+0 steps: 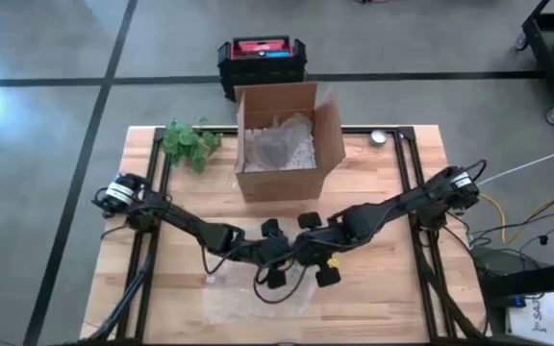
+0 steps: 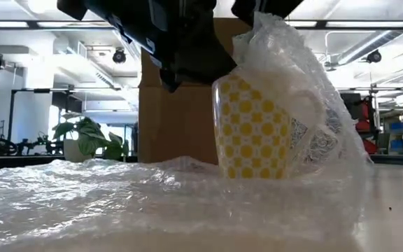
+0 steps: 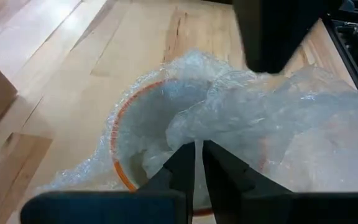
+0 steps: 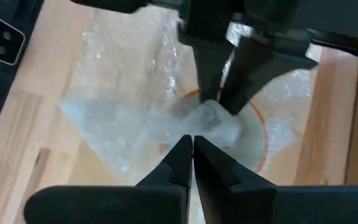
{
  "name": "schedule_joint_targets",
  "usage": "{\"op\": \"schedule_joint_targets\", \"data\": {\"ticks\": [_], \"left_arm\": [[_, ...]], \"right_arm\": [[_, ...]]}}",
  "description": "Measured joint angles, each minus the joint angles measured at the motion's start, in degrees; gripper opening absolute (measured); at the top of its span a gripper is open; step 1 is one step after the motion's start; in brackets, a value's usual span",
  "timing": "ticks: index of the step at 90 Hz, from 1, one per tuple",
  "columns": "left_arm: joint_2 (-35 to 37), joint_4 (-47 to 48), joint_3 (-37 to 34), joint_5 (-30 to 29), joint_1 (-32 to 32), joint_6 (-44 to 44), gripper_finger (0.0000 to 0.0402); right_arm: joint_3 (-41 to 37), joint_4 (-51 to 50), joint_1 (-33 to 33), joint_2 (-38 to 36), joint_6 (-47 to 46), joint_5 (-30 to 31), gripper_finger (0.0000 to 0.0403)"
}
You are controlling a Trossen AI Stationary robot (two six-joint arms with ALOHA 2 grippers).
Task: Wrap mug
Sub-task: Wrap the yellow mug with a bubble wrap
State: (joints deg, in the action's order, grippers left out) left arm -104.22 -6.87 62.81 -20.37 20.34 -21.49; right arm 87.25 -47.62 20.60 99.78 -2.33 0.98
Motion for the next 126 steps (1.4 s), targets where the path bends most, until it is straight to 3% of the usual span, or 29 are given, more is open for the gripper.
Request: {"op": "schedule_joint_targets", "data": {"ticks": [17, 31, 60, 110, 126], "left_arm": [[0.00, -0.08, -0.04, -0.02, -0.03, 0.04, 0.0021], [0.01, -0.21, -0.09, 0.01, -0.01, -0.48, 0.0021], [0.39, -0.07, -0.17, 2.40, -0.11, 0.09, 0.0021], [0.35, -0.60, -0.33, 2.92, 0.13, 0.30, 0.0021], [0.35, -0.61, -0.33, 2.89, 0.13, 0.07, 0.0021]], "right_arm": [[-2.01, 2.31, -0.17, 4.82, 0.44, -1.20, 0.0000], [-3.26, 2.94, -1.76, 8.46, 2.18, 1.58, 0.0000], [-3.37, 5.54, -2.70, 11.92, 6.14, 2.39, 0.0001], [-2.48, -1.18, -1.93, -4.66, 2.34, 3.54, 0.0000], [-6.51, 1.00, -1.97, -2.30, 1.16, 3.53, 0.0000]]}}
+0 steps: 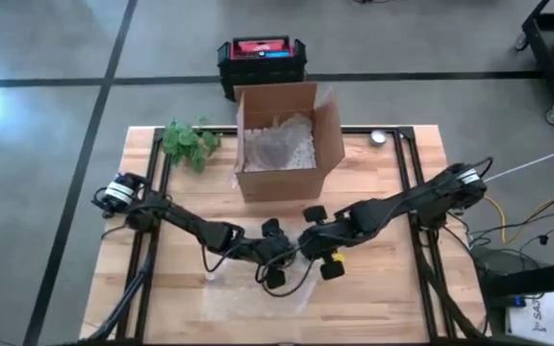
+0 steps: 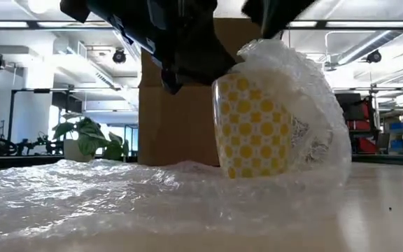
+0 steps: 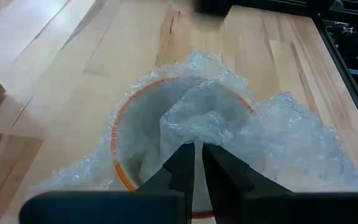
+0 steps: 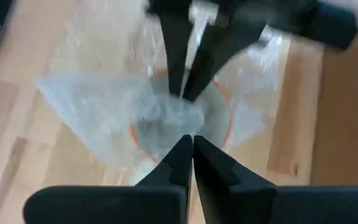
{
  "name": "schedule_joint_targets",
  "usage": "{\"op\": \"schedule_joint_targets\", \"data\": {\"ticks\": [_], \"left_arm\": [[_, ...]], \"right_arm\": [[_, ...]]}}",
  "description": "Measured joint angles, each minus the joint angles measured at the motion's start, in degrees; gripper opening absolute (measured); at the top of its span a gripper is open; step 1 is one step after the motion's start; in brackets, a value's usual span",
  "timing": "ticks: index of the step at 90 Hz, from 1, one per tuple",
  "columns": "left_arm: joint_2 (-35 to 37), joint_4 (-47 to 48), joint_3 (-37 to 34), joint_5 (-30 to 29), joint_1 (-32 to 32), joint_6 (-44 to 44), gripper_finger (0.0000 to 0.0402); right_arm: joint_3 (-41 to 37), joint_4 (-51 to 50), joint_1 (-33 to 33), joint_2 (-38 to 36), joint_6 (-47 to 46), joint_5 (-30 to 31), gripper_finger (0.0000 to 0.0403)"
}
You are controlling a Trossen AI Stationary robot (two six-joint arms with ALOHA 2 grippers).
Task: Wrap mug
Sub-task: Wrap the yellow mug with a bubble wrap
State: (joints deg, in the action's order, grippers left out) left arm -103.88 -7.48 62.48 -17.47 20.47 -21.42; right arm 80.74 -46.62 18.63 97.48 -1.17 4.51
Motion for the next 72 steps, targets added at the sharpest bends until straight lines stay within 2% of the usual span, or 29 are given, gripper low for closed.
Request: {"op": "schedule_joint_targets", "data": {"ticks": [13, 36, 52, 72], "left_arm": [[0.00, -0.05, 0.04, -0.02, 0.00, -0.09, 0.0021], [2.81, 1.67, 0.38, 0.67, 0.35, 1.58, 0.0021], [4.58, 1.33, 0.31, 0.52, 0.99, 3.07, 0.0021], [1.61, -0.72, 0.26, 0.48, 1.07, 3.09, 0.0021]], "right_arm": [[-2.52, 7.55, -0.16, 3.82, 0.53, 0.04, 0.0000], [-2.65, 9.03, -1.00, 10.28, 1.14, 0.08, 0.0000], [-2.35, 8.41, -0.87, 10.42, 1.45, -0.44, 0.0000], [-1.35, 8.43, -0.93, 10.00, 1.94, -0.38, 0.0000]]}}
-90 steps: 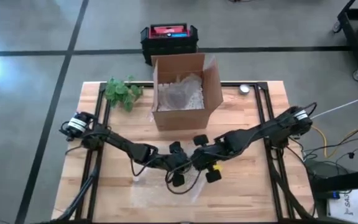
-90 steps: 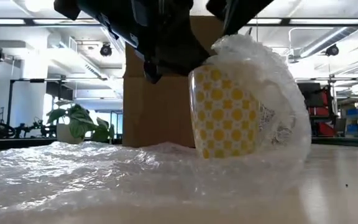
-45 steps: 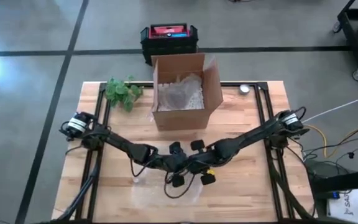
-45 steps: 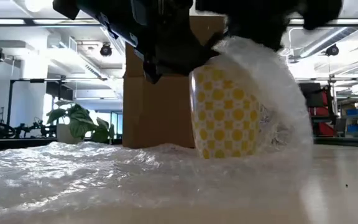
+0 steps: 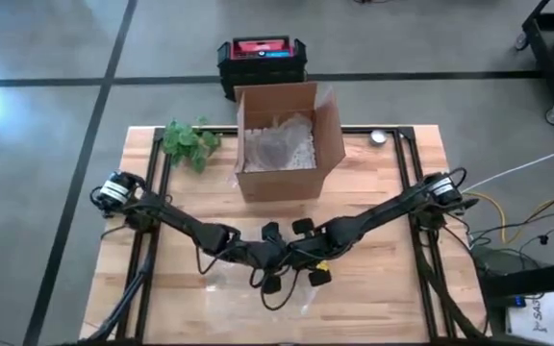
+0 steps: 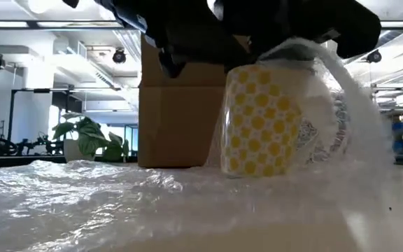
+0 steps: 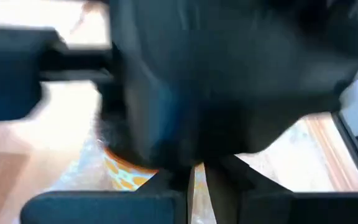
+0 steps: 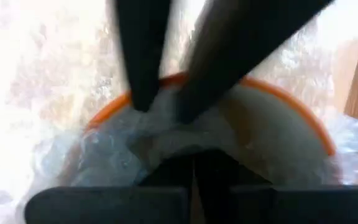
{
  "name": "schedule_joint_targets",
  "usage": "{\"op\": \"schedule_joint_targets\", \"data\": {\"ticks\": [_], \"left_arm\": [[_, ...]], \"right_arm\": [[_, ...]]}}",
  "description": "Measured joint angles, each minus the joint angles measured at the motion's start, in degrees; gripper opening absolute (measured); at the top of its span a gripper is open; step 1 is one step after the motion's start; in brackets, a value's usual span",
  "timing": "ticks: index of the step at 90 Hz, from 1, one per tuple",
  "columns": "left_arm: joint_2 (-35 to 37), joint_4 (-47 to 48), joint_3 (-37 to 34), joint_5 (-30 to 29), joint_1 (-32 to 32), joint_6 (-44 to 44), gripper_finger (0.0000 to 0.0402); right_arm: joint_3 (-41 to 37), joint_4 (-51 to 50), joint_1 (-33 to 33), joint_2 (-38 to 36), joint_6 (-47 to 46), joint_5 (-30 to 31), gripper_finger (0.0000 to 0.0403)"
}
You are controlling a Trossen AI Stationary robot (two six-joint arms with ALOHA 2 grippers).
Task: Wrap mug
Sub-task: Wrap the yellow mug with a bubble wrap
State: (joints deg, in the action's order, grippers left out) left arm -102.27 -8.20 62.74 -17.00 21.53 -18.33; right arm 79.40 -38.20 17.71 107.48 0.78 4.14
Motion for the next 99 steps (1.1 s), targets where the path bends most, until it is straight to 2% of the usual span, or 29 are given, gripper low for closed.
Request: {"op": "schedule_joint_targets", "data": {"ticks": [21, 44, 57, 70, 78, 85, 99], "left_arm": [[-1.35, -0.88, -0.02, -0.25, -0.16, -0.15, 0.0021], [-1.23, -1.83, -0.01, -1.23, -0.34, -0.26, 0.0021], [-1.55, -0.96, -0.31, -0.46, -0.22, -0.26, 0.0021], [-1.56, -1.28, -0.28, -0.49, -0.32, -0.26, 0.0021], [-1.56, -1.25, -0.28, -0.61, -0.30, -0.24, 0.0021], [-1.56, -1.26, -0.28, -0.81, -0.27, -0.19, 0.0021], [-1.54, -1.46, -0.28, -0.87, -0.30, -0.19, 0.0021]], "right_arm": [[2.17, -1.62, -0.03, -0.42, 0.33, 0.24, 0.0000], [7.24, -13.87, -0.01, -2.97, 0.35, -0.01, 0.0000], [8.32, -16.31, 0.21, -5.84, -1.12, 0.20, 0.0000], [8.17, -15.40, 1.10, -7.23, -2.28, -0.33, 0.0000], [8.20, -15.10, 1.44, -7.88, -2.83, -3.79, 0.0000], [7.48, -14.42, 2.29, -7.14, -2.87, -6.43, 0.0000], [4.79, -10.57, 2.86, -5.10, -3.21, -7.03, 0.0000]]}}
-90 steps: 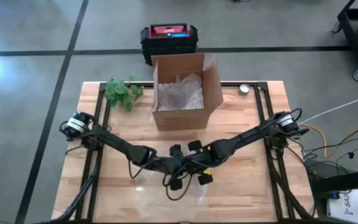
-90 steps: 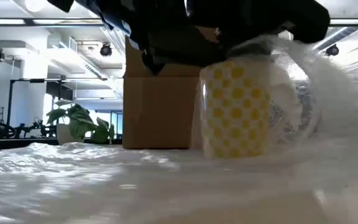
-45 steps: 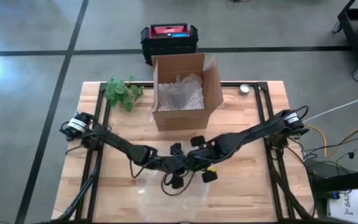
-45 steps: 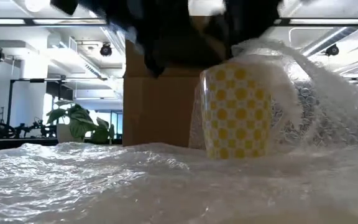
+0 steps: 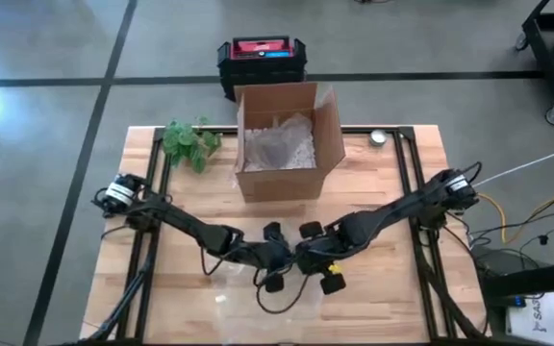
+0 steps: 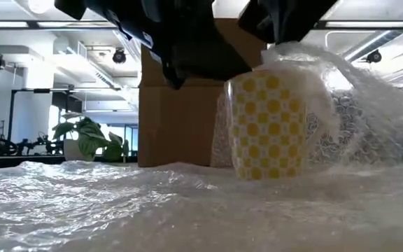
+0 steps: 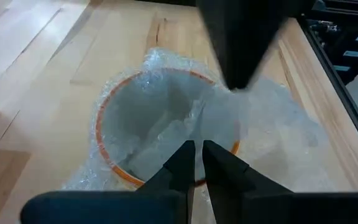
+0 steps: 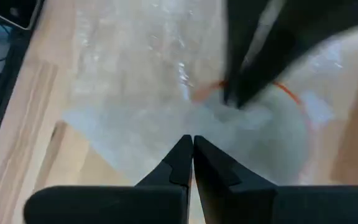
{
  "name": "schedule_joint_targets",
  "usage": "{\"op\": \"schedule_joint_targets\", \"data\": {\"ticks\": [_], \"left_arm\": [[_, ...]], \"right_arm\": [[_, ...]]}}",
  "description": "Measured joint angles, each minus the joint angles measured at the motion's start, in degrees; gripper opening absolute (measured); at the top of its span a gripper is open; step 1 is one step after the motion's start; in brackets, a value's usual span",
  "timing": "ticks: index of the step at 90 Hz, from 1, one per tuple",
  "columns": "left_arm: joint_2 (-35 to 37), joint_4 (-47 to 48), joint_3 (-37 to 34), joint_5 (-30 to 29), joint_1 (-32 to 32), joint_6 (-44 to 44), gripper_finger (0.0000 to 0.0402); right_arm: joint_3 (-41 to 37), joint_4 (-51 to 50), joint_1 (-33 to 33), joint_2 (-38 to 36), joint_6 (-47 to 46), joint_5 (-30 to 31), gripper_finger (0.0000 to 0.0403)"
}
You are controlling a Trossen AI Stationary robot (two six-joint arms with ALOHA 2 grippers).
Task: Wrap mug
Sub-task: Wrap the yellow mug with a bubble wrap
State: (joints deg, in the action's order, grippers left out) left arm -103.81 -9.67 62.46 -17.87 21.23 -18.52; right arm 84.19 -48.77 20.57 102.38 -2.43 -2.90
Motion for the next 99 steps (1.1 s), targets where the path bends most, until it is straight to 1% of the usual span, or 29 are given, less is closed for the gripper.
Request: {"op": "schedule_joint_targets", "data": {"ticks": [6, 17, 23, 28, 35, 39, 48, 59, 75, 89, 99], "left_arm": [[0.00, -0.25, 0.00, 0.07, 0.00, 0.01, 0.0021], [0.00, -0.33, 0.00, -0.18, -0.01, 0.00, 0.0021], [0.00, -0.31, -0.02, -0.22, 0.00, 0.00, 0.0021], [0.00, -0.40, -0.02, -0.19, -0.02, 0.02, 0.0021], [0.00, -0.45, -0.02, -0.19, 0.00, 0.02, 0.0021], [0.00, -0.40, -0.02, -0.15, 0.00, 0.02, 0.0021], [0.00, -0.44, -0.02, -0.13, 0.02, 0.22, 0.0021], [0.00, -0.40, -0.02, 0.06, 0.02, 0.24, 0.0021], [0.11, -0.35, -0.07, 0.25, 0.09, 0.25, 0.0021], [0.11, -0.40, -0.04, 0.26, 0.07, 0.28, 0.0021], [0.11, -0.42, -0.04, 0.24, 0.04, 0.28, 0.0021]], "right_arm": [[-1.23, 0.92, -0.34, 1.45, 0.55, 1.73, 0.0000], [-2.34, 0.86, -1.15, 3.78, 2.47, 10.67, 0.0000], [-2.98, 2.27, -1.97, 4.35, 3.80, 12.32, 0.0000], [-4.03, 4.87, -2.73, 4.67, 4.37, 11.61, 0.0000], [-5.34, 8.88, -3.48, 5.21, 5.21, 8.51, 0.0000], [-5.49, 9.26, -3.73, 5.45, 5.41, 7.23, 0.0000], [-5.51, 9.13, -3.73, 5.40, 5.44, 7.19, 0.0000], [-4.53, 6.90, -3.32, 3.47, 4.88, 7.06, 0.0000], [-0.89, 2.47, -3.19, -1.74, 4.55, 7.06, 0.0000], [-0.76, -0.53, -3.31, -5.82, 3.42, 7.15, 0.0000], [-0.84, -1.17, -3.32, -6.63, 0.67, 6.92, 0.0000]]}}
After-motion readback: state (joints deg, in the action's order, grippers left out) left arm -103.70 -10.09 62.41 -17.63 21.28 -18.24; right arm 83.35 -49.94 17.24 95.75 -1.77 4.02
